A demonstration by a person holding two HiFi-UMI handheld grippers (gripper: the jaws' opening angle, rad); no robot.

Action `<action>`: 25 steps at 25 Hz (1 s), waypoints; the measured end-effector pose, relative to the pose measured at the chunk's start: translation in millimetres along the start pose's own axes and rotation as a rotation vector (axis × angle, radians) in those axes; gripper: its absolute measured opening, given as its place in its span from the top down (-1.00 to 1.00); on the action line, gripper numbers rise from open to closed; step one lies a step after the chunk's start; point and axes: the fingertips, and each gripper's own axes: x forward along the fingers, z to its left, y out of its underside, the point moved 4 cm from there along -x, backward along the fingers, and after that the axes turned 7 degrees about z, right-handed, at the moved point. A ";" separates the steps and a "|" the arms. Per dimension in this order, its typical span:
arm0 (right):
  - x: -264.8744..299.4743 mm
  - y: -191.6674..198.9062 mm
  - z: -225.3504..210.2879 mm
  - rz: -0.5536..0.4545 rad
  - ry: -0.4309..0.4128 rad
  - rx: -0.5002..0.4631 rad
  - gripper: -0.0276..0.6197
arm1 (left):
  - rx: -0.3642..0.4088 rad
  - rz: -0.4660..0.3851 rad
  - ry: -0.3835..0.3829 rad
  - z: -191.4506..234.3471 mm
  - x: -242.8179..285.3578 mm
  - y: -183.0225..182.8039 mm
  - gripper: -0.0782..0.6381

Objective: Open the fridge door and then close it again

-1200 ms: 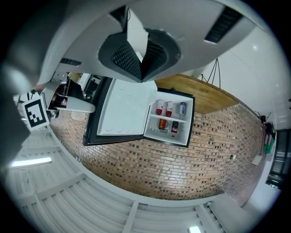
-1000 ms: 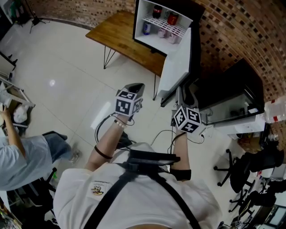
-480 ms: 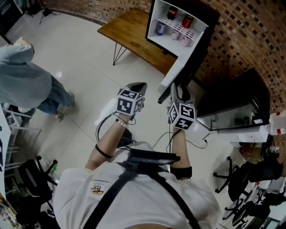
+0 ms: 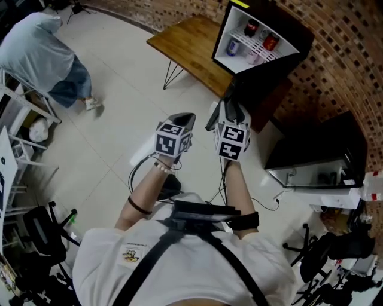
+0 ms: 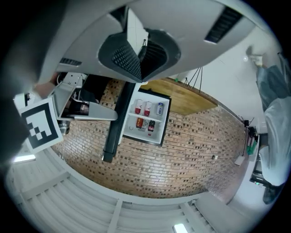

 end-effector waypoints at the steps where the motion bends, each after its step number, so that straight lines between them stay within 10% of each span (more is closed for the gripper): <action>1: 9.1 -4.7 4.6 0.002 -0.003 -0.001 0.37 | -0.004 -0.002 -0.005 7.1 0.7 -3.2 0.78; 25: 205.7 -96.3 51.6 0.024 0.145 -0.008 0.42 | -0.069 -0.035 -0.057 192.3 17.0 -74.3 0.78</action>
